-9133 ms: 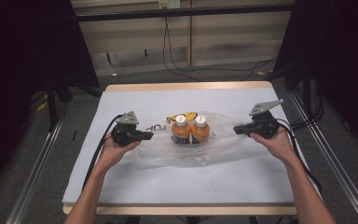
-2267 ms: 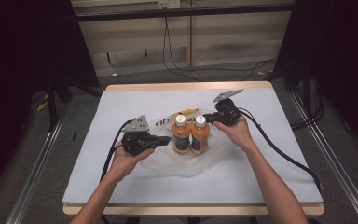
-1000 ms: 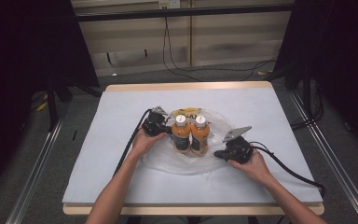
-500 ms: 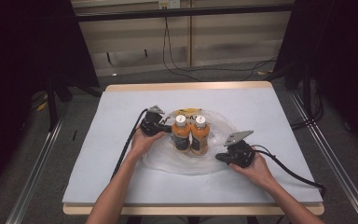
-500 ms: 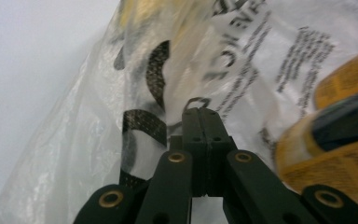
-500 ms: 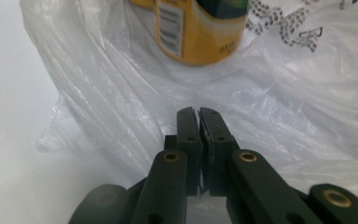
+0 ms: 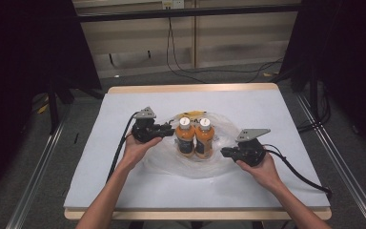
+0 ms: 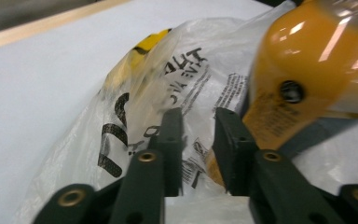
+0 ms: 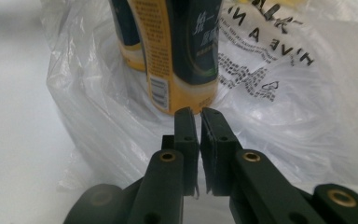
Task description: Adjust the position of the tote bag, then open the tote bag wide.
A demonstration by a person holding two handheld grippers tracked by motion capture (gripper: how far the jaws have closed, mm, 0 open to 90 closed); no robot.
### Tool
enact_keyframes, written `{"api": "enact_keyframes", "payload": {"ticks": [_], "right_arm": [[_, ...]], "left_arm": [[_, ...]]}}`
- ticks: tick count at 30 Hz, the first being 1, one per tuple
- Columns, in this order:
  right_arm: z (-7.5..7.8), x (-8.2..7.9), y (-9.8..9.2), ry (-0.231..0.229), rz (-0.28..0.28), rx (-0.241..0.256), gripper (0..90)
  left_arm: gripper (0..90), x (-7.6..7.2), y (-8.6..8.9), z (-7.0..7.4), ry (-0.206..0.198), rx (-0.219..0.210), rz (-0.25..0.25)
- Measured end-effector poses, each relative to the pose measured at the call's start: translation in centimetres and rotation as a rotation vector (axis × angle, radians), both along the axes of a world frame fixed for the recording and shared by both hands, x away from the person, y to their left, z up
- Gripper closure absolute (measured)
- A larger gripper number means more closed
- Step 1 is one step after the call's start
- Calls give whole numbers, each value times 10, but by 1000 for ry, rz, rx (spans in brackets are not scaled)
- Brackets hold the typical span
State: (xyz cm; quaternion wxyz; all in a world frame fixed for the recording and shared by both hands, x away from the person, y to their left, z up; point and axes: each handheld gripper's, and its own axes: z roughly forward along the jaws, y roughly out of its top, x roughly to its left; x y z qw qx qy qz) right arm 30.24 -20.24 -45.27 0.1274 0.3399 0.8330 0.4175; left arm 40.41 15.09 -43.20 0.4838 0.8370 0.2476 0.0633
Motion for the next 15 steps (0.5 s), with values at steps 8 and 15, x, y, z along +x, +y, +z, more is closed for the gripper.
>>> {"api": "enact_keyframes", "payload": {"ticks": [8,15], "right_arm": [[10,-9,-4,-58,-16,62,740],[17,-18,-12,-86,-43,101,653]], "left_arm": [[339,-31,18,11,-42,-35,17],[228,-51,26,15,-45,-45,14]]}}
